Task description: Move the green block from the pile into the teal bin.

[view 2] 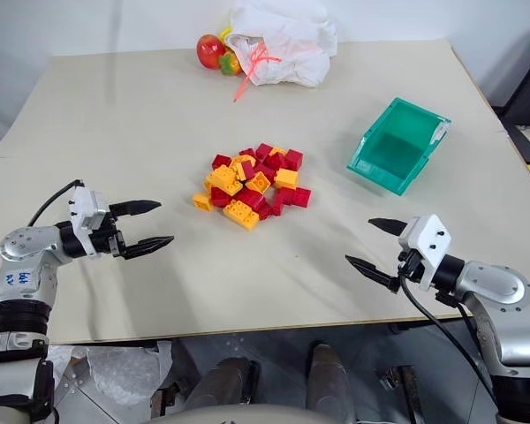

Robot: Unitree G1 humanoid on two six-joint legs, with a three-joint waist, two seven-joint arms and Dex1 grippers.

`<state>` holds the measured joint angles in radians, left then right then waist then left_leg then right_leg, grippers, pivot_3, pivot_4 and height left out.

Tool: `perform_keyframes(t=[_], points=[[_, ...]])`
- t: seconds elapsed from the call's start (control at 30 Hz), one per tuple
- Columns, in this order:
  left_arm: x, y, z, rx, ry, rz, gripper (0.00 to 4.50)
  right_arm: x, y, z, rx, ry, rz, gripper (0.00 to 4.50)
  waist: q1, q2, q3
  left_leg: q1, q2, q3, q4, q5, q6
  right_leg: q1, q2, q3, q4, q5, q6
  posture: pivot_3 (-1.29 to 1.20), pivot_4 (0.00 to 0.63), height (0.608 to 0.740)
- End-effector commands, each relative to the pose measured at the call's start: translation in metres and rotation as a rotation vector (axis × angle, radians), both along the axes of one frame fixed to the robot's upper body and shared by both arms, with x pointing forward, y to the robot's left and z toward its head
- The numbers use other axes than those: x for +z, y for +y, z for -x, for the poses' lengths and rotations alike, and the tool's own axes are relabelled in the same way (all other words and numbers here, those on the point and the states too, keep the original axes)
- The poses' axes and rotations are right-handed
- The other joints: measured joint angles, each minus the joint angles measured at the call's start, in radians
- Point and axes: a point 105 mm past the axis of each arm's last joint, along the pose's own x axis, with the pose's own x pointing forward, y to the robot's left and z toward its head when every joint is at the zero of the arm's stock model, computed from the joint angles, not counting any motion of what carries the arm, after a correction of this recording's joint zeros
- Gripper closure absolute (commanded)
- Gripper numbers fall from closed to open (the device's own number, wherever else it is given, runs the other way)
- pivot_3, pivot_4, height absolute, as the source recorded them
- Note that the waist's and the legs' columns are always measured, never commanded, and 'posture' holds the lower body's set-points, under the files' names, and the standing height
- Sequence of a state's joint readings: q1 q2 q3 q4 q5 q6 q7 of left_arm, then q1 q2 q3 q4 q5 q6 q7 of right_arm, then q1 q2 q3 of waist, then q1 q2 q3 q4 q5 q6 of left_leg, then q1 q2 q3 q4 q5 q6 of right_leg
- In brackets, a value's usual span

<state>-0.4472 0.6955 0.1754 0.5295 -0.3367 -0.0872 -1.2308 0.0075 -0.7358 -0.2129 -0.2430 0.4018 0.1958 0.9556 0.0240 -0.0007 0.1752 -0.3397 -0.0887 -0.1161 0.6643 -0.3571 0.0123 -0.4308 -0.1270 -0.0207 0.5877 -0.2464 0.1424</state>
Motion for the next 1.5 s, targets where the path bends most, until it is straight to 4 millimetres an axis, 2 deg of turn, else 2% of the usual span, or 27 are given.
perform_keyframes(t=[0.03,0.1,0.23,0.37,0.5,0.67,0.8,0.9,0.97,1.03,1.13,1.2,1.33,1.43,1.5], points=[[0.010,0.002,-0.008,0.035,-0.059,-0.020,0.00,0.009,0.000,0.000,0.015,-0.034,0.016,0.04,0.000,0.000,0.000,0.000,0.000,0.000,0.000,0.000,0.000,0.000,0.000,0.000,0.000,0.000,0.000,0.00,0.150,0.740],[0.010,0.004,-0.009,0.042,-0.065,-0.017,0.00,0.008,0.001,0.000,0.014,-0.035,0.016,0.04,0.000,0.000,0.000,0.000,0.000,0.000,0.000,0.000,0.000,0.000,0.000,0.000,0.000,0.000,0.000,0.00,0.150,0.740],[0.020,0.012,-0.020,0.166,-0.092,0.006,0.00,0.009,0.004,-0.003,0.019,-0.042,0.009,0.04,-0.001,0.000,0.000,0.000,0.000,0.000,0.000,0.000,0.000,0.000,0.000,0.000,0.001,0.000,0.000,0.00,0.150,0.740],[0.016,0.010,-0.013,0.075,-0.098,-0.068,0.00,0.011,0.008,-0.006,0.039,-0.058,0.004,0.04,0.000,0.000,0.000,0.000,0.000,0.000,0.001,0.000,0.000,0.000,0.000,0.000,0.001,0.000,0.000,0.00,0.150,0.740],[0.023,0.014,-0.029,0.140,-0.128,-0.066,0.85,0.018,0.018,-0.012,0.056,-0.091,-0.016,0.00,0.000,0.000,0.000,0.000,0.000,0.000,0.001,0.000,0.000,0.000,0.000,0.000,0.001,0.000,0.000,0.00,0.150,0.740],[0.026,0.011,-0.048,0.184,-0.135,-0.066,2.42,0.024,0.027,-0.014,0.072,-0.119,-0.033,0.00,0.002,0.000,0.000,0.000,-0.001,0.000,0.002,0.000,0.000,0.000,0.000,0.000,0.002,0.000,0.000,0.00,0.150,0.740],[0.027,-0.023,-0.078,0.192,-0.146,-0.062,3.65,0.031,0.041,-0.011,0.124,-0.125,-0.071,0.00,0.005,-0.001,0.000,-0.003,-0.003,0.000,0.003,0.000,0.001,-0.001,0.000,-0.001,0.001,0.001,0.002,0.00,0.150,0.740],[0.029,-0.044,-0.089,0.168,-0.149,-0.053,4.47,0.034,0.039,-0.011,0.121,-0.102,-0.092,0.00,0.004,-0.001,0.000,-0.009,-0.004,-0.001,0.008,0.001,0.002,-0.005,-0.001,-0.001,0.001,0.002,0.004,0.00,0.150,0.740],[0.032,-0.058,-0.094,0.149,-0.150,-0.028,4.47,0.035,0.037,-0.011,0.115,-0.091,-0.100,0.00,-0.001,-0.001,0.000,-0.017,-0.004,0.000,0.014,0.000,0.002,-0.013,-0.001,-0.001,0.004,0.003,0.005,0.00,0.150,0.740],[0.034,-0.072,-0.097,0.111,-0.141,-0.011,4.47,0.036,0.036,-0.010,0.109,-0.088,-0.102,0.00,-0.006,-0.001,0.000,-0.017,-0.005,0.002,0.014,0.000,0.002,-0.014,0.000,0.000,0.004,0.003,0.005,0.00,0.150,0.740],[0.032,-0.106,-0.093,-0.028,-0.085,0.013,4.47,0.037,0.035,-0.009,0.093,-0.087,-0.096,0.00,-0.002,-0.001,0.000,-0.017,-0.005,0.002,0.015,0.000,0.002,-0.014,0.000,0.000,0.004,0.003,0.006,0.00,0.150,0.740],[0.028,-0.117,-0.087,-0.099,-0.061,0.006,4.47,0.037,0.034,-0.008,0.084,-0.086,-0.093,0.00,0.000,-0.001,0.000,-0.018,-0.006,0.002,0.016,0.000,0.002,-0.014,0.000,0.000,0.005,0.003,0.006,0.00,0.150,0.740],[0.023,-0.132,-0.077,-0.212,-0.028,0.000,4.47,0.037,0.031,-0.006,0.063,-0.089,-0.094,0.00,-0.001,-0.002,0.000,-0.018,-0.006,0.003,0.017,0.000,0.003,-0.014,0.000,0.002,0.005,0.004,0.007,0.00,0.150,0.740],[0.005,-0.144,-0.055,-0.397,0.034,-0.055,4.47,0.038,0.028,-0.005,0.041,-0.097,-0.092,0.00,0.000,-0.002,0.000,-0.018,-0.005,0.004,0.018,0.000,0.003,-0.014,0.000,0.002,0.006,0.004,0.007,0.00,0.150,0.740],[0.012,-0.145,-0.053,-0.417,0.022,-0.006,4.47,0.039,0.028,-0.004,0.037,-0.100,-0.091,0.00,0.000,-0.001,0.000,-0.018,-0.005,0.004,0.018,0.000,0.003,-0.014,-0.001,0.003,0.006,0.005,0.008,0.00,0.150,0.740]])
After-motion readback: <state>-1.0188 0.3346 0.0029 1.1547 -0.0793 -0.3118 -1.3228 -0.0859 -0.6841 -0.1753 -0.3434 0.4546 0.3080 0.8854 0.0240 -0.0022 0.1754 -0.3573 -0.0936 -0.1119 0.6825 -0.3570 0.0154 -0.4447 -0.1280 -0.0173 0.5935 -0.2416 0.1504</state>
